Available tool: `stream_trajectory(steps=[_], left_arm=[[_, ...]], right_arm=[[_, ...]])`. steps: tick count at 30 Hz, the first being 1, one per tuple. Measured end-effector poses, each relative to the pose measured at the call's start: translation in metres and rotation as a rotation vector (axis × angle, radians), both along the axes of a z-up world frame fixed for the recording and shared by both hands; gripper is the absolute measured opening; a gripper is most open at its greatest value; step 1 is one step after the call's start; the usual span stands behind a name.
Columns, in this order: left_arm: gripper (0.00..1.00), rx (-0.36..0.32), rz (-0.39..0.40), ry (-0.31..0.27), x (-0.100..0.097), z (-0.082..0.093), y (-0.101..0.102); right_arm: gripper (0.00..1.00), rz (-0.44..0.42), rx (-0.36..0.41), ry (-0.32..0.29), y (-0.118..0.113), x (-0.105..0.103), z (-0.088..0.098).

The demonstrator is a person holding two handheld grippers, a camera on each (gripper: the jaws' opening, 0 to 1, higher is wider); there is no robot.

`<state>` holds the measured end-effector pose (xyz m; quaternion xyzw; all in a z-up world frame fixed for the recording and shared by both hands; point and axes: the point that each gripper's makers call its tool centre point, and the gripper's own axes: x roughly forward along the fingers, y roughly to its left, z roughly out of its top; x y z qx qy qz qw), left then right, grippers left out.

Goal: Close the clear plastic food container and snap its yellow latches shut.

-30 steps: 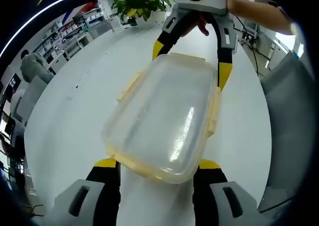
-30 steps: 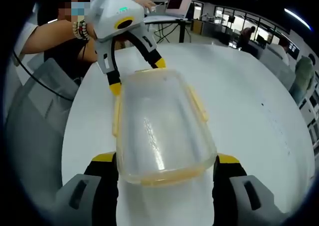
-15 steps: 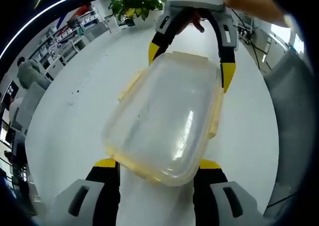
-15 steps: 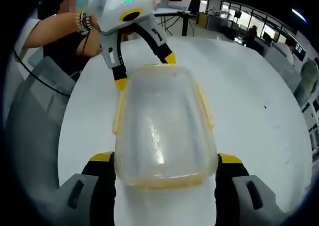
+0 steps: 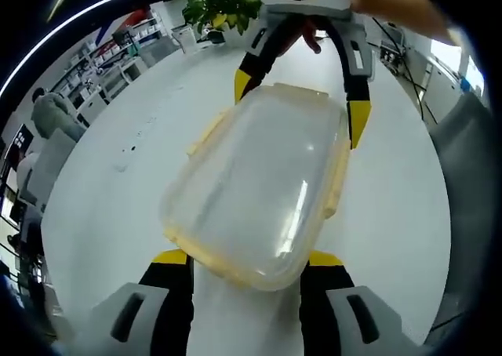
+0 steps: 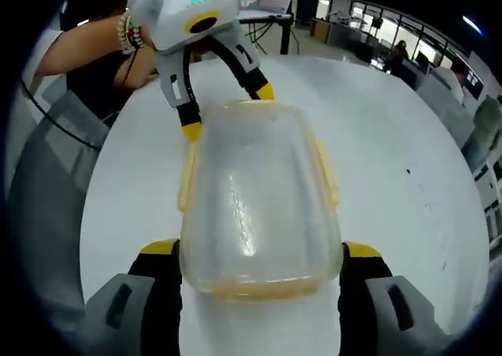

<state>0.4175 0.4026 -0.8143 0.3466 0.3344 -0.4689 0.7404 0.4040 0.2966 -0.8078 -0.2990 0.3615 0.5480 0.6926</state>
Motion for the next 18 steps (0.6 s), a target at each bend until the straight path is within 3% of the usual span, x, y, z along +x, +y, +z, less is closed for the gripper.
stream_trajectory(steps=[12,18], left_arm=[[0.48,0.004,-0.018,-0.027,0.003,0.006,0.000],[0.57,0.019,-0.002,-0.027,-0.008,0.011,0.011]], right_arm=[[0.80,-0.007,0.001,-0.011,-0.001,0.002,0.002],[0.80,-0.023,0.027,-0.021,-0.009,-0.005,0.015]])
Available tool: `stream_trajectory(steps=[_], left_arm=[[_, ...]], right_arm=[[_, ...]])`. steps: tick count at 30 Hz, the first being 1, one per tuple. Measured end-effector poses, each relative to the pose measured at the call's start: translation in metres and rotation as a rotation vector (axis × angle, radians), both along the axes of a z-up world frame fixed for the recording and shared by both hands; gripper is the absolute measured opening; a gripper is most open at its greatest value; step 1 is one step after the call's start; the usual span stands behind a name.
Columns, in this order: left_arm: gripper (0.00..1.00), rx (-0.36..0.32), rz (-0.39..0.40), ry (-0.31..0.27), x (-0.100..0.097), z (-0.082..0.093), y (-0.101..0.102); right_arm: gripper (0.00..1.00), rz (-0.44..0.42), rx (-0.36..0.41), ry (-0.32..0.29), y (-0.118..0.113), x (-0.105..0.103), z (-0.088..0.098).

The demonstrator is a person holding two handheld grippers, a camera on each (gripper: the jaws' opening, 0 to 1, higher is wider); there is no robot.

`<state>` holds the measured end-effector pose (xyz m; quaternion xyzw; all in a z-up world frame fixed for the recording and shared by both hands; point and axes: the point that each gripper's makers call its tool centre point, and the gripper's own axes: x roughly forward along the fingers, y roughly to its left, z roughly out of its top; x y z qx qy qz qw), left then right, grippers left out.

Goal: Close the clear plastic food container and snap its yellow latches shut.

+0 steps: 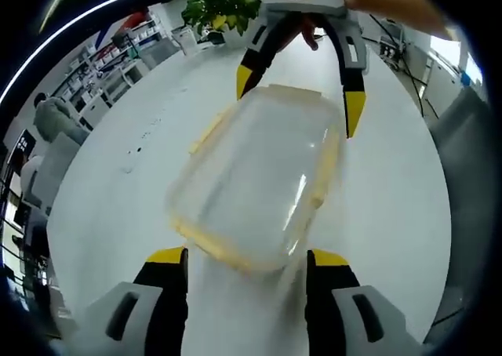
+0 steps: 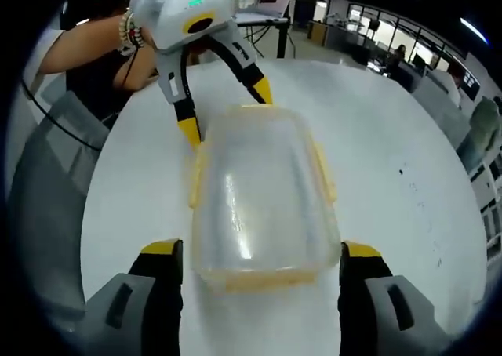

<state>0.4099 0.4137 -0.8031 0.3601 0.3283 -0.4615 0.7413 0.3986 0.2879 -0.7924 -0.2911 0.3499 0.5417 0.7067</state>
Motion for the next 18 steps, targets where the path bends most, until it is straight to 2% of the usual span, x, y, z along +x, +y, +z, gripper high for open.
stream_trajectory(steps=[4,7,11,16,18], left_arm=[[0.63,-0.066,0.040,-0.010,-0.009,0.014,-0.001],[0.65,-0.105,0.063,-0.039,-0.020,0.032,-0.002],[0.68,-0.146,0.066,-0.074,-0.042,0.051,-0.004],[0.71,-0.172,0.096,-0.107,-0.066,0.059,0.000],[0.72,-0.183,0.131,-0.129,-0.076,0.062,0.004]], right_arm=[[0.79,-0.040,0.045,-0.063,-0.003,-0.007,0.017],[0.82,-0.063,0.086,-0.065,-0.004,-0.020,0.029],[0.82,-0.079,0.081,-0.113,-0.013,-0.038,0.039],[0.83,-0.136,0.113,-0.123,-0.026,-0.063,0.046],[0.83,-0.153,0.118,-0.132,-0.030,-0.071,0.047]])
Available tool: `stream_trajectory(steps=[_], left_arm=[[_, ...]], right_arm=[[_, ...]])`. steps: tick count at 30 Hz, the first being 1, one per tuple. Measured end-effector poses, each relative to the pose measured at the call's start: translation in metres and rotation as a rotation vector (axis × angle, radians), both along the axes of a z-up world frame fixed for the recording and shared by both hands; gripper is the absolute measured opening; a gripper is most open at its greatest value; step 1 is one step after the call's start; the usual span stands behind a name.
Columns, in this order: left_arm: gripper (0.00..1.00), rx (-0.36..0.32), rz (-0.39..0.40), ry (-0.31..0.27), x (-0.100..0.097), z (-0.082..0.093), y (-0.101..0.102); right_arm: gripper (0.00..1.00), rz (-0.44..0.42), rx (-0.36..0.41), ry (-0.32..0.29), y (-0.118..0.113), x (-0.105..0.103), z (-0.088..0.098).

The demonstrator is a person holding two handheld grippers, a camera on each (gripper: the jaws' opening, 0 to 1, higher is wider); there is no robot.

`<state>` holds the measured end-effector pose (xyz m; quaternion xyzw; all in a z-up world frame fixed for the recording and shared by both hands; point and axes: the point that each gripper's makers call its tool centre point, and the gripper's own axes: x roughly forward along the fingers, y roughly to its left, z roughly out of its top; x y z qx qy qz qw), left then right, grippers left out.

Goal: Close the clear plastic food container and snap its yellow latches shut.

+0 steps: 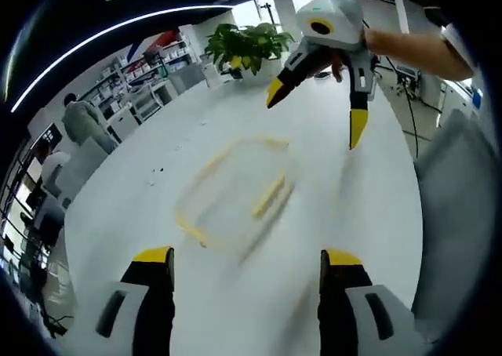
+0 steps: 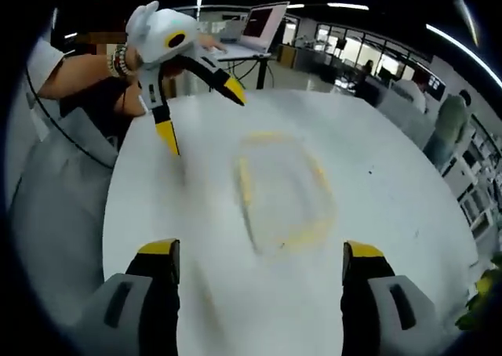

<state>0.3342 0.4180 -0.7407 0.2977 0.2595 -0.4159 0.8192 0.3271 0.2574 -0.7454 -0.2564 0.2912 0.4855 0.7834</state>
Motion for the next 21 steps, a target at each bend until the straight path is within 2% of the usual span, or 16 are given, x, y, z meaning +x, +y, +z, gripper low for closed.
stream_trajectory(steps=[2,4,6,8,12,15,18,21], left_arm=[[0.73,-0.044,0.065,0.004,-0.009,0.005,0.003],[0.75,-0.115,0.083,-0.010,-0.020,0.014,0.000],[0.76,-0.170,0.101,0.010,-0.036,0.020,0.000],[0.75,-0.210,0.127,-0.003,-0.049,0.025,0.003],[0.75,-0.235,0.153,-0.015,-0.075,0.026,0.014],[0.74,-0.221,0.210,0.021,-0.094,0.019,0.027],[0.74,-0.250,0.221,0.004,-0.113,0.018,0.031],[0.74,-0.258,0.239,0.022,-0.135,0.008,0.032]], right_arm=[[0.83,-0.018,0.006,-0.009,-0.005,-0.011,0.000],[0.83,-0.047,0.020,-0.020,-0.010,-0.020,0.001],[0.83,-0.075,0.035,-0.034,-0.014,-0.031,0.003],[0.83,-0.105,0.061,-0.047,-0.016,-0.043,0.006],[0.83,-0.182,0.112,-0.092,-0.022,-0.061,0.011],[0.84,-0.198,0.133,-0.082,-0.024,-0.087,0.006],[0.84,-0.222,0.142,-0.086,-0.027,-0.104,0.003],[0.83,-0.264,0.154,-0.089,-0.033,-0.125,0.001]])
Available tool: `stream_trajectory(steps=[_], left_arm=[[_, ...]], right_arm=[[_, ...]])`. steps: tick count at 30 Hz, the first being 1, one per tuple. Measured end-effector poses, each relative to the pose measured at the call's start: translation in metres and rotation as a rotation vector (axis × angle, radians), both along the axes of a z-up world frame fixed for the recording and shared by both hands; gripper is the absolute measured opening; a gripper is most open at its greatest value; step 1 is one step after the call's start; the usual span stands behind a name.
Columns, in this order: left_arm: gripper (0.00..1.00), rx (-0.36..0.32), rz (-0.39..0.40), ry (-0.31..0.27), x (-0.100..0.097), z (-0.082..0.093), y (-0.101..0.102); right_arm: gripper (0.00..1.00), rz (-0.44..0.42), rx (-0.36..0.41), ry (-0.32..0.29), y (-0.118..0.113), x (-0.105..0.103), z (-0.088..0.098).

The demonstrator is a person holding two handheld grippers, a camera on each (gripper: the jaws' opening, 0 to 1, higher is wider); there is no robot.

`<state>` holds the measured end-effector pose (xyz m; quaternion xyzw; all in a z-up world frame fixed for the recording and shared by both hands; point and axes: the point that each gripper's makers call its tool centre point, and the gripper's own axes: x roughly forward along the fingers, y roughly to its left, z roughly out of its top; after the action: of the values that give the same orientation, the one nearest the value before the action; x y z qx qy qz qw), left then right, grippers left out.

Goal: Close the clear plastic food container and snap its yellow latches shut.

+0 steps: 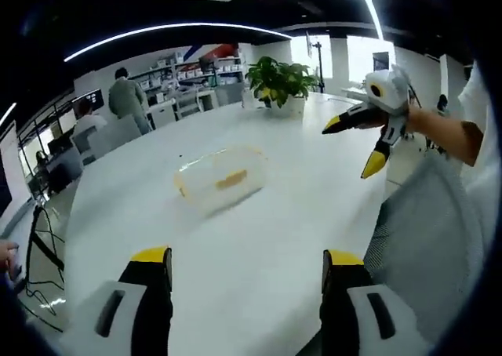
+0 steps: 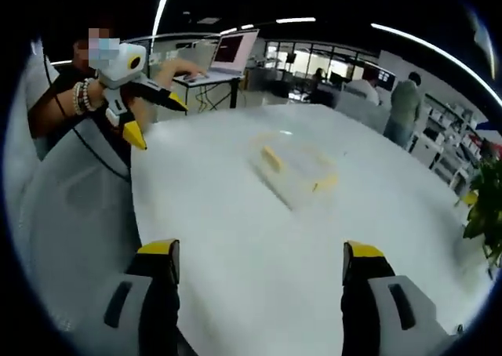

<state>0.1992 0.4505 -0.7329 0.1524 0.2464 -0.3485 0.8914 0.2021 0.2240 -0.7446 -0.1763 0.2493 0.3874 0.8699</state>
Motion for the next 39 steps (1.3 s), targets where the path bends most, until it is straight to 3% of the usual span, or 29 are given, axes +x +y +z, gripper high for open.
stream_trajectory(steps=[2,4,8,13,15,22,26,30,34,39], left_arm=[[0.73,-0.028,-0.024,0.045,-0.017,-0.008,-0.007],[0.73,-0.020,-0.031,0.046,-0.024,-0.011,-0.008],[0.73,0.041,-0.034,0.025,-0.034,-0.013,-0.001],[0.72,0.099,-0.023,0.038,-0.043,-0.019,0.012],[0.71,0.151,-0.028,-0.009,-0.041,-0.019,0.020],[0.70,0.134,0.004,0.009,-0.050,-0.026,0.029],[0.69,0.119,0.016,0.011,-0.051,-0.030,0.032],[0.68,0.160,0.013,0.021,-0.052,-0.039,0.037],[0.70,0.108,0.007,0.023,-0.051,-0.035,0.032],[0.72,0.034,0.063,0.025,-0.047,-0.031,0.036]], right_arm=[[0.83,-0.037,0.020,-0.020,-0.003,-0.008,0.001],[0.81,-0.050,0.025,-0.022,-0.006,-0.016,-0.003],[0.81,-0.081,0.013,0.001,-0.012,-0.034,-0.015],[0.80,-0.111,0.078,0.026,-0.010,-0.047,-0.014],[0.79,-0.116,0.058,0.011,-0.010,-0.050,-0.015],[0.77,-0.141,0.077,0.023,-0.012,-0.052,-0.017],[0.76,-0.137,0.089,0.060,-0.009,-0.054,-0.022],[0.77,-0.138,0.075,0.082,-0.009,-0.055,-0.027],[0.76,-0.135,0.075,0.104,-0.009,-0.054,-0.031],[0.77,-0.158,0.115,0.123,-0.009,-0.055,-0.031]])
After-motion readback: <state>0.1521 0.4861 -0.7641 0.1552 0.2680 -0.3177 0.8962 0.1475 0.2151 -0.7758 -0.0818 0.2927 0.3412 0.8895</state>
